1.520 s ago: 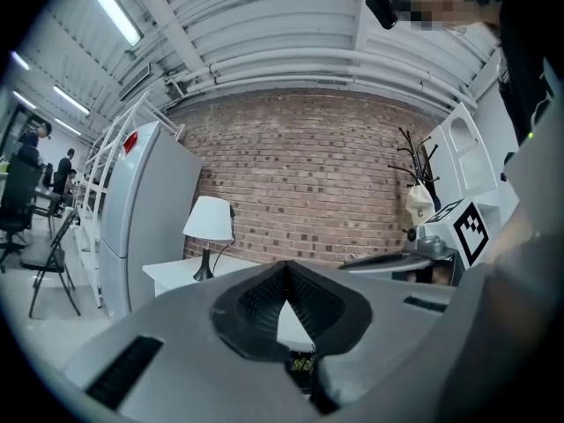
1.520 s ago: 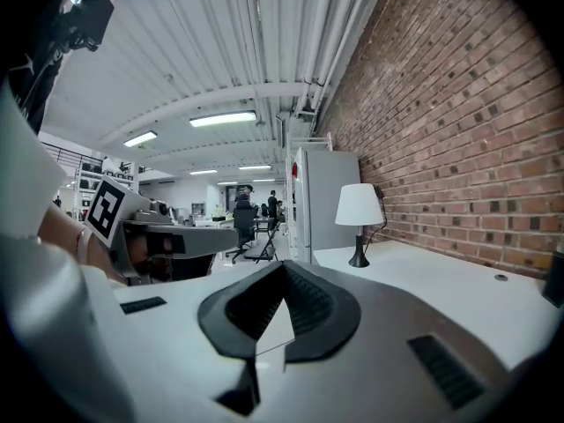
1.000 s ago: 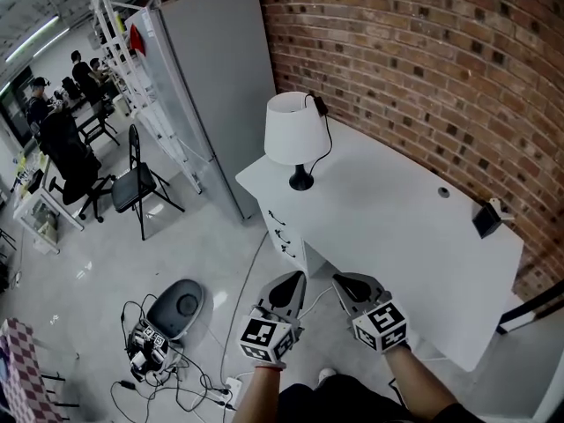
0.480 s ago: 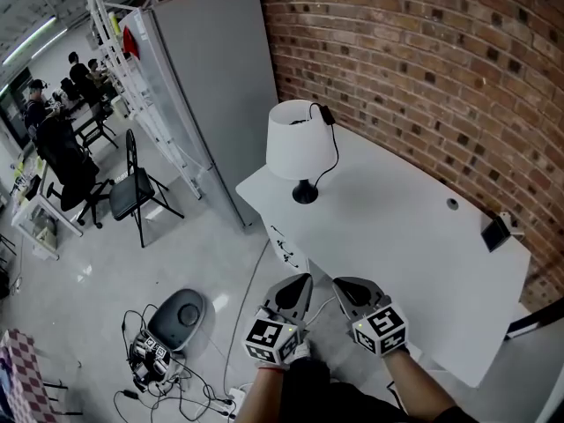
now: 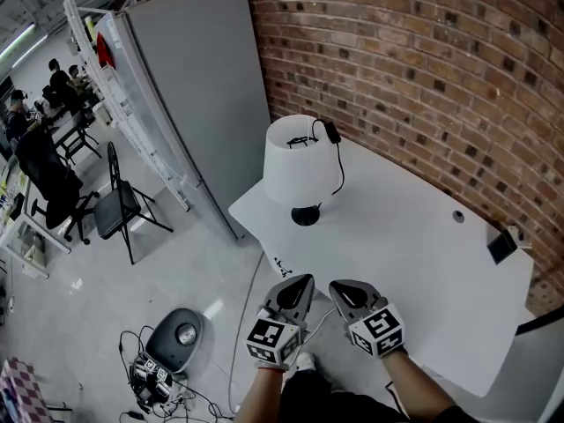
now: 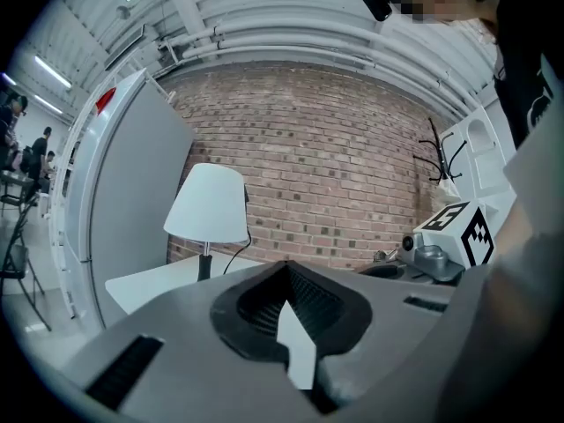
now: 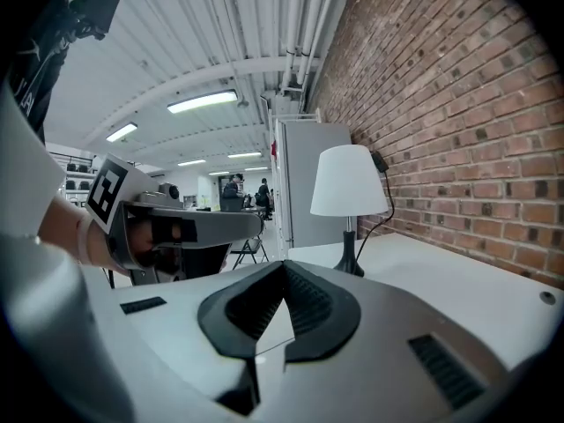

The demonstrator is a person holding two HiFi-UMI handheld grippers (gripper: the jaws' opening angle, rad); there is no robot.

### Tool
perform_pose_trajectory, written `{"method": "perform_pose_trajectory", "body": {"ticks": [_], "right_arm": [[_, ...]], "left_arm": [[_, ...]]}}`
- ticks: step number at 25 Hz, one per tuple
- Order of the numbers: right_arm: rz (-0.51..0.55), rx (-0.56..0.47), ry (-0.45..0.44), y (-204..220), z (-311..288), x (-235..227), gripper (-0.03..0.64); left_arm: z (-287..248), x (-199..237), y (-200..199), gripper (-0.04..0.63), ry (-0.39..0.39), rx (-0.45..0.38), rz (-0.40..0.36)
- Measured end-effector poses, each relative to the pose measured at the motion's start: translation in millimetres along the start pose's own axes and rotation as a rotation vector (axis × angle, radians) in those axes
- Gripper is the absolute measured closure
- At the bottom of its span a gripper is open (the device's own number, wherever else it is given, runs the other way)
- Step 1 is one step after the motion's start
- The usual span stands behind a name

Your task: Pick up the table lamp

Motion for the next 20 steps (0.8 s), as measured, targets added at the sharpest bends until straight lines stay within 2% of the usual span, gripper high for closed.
{"method": "perform_pose_trajectory", "body": {"ticks": [9,17,20], "right_arm": [[-0.025,0.034,0.040,-7,-61,-20,0.617],[-0.054,0.040,0.082,-6,-103,-34,0.617],[-0.060,0.047,0.096,-5,-112,-40,0.617]], "left_arm": [[-37,58,3,0.592,0.063,0.030,0.025],[-66,87,15,0.592,0.167,0.058,0.059],[-77,96,21,0.592,0.181,0.072,0.077]]}}
Point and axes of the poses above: the fingertips, and each gripper's own axes: z backward along the fingers, x to its left, y out of its underside, the point moved 8 cm from there along z, backward along the fingers, and after that the axes turned 3 degrees about -z, right-handed, at the moved point
